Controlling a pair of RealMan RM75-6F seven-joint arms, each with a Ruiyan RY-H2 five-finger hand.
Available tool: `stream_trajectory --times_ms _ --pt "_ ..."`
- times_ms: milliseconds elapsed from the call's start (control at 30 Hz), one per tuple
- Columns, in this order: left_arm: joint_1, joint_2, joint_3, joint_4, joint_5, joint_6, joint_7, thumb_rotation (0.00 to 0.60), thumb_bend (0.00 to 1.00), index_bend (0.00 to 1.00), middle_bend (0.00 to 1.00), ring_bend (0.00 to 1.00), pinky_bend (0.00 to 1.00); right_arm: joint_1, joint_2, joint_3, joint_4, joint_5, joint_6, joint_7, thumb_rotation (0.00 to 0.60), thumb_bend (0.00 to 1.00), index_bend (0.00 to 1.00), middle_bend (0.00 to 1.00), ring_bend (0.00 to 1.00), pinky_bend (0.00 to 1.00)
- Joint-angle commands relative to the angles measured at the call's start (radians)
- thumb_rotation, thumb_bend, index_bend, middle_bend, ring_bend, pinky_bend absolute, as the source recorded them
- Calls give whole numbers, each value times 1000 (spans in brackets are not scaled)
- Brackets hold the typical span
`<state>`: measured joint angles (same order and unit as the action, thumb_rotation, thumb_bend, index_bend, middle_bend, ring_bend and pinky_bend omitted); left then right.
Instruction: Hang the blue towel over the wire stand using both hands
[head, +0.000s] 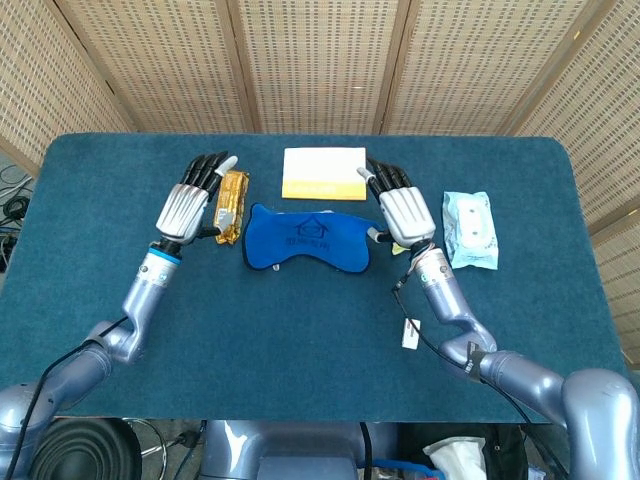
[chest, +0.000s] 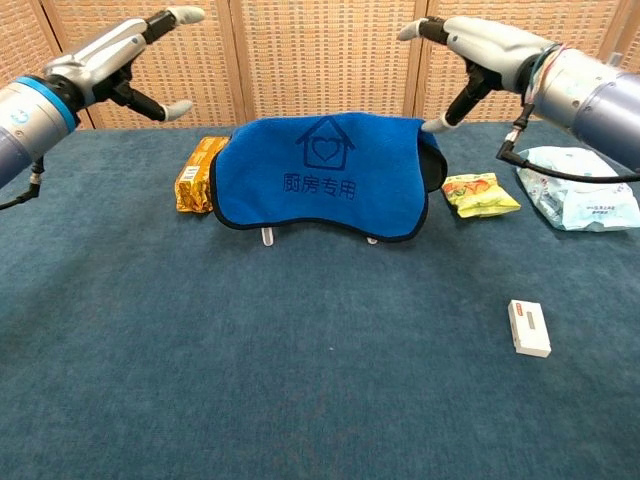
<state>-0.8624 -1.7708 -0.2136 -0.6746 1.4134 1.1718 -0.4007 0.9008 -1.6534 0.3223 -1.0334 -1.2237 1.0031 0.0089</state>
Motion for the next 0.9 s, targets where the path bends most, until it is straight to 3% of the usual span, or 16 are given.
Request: stream_trajectory --times_ms 33,467,567,633,700,900 --pt "64 83 11 -107 12 79 28 600 358 0 0 0 0 -90 107 -27 -151 -44 119 -38 600 160 35 0 0 81" --pt "274 303 86 -479 27 232 187 600 315 0 0 0 0 -318 269 -158 -333 -161 341 -40 600 32 20 0 0 81" --pt "388 355 150 -601 31 313 262 600 207 0 0 0 0 -434 326 -244 -419 -222 450 -38 600 0 20 0 0 75" --pt "430 381 170 -658 32 346 306 600 62 0 0 0 0 -479 347 -268 -460 -235 488 -43 600 0 20 0 0 62" --pt "474 409 190 -722 34 376 344 600 1 0 0 0 0 -523 367 -291 -503 -245 522 -46 600 0 17 0 0 49" --pt "601 504 270 -922 17 429 475 600 0 0 0 0 0 -650 412 -350 -621 -282 632 -59 600 0 0 0 0 8"
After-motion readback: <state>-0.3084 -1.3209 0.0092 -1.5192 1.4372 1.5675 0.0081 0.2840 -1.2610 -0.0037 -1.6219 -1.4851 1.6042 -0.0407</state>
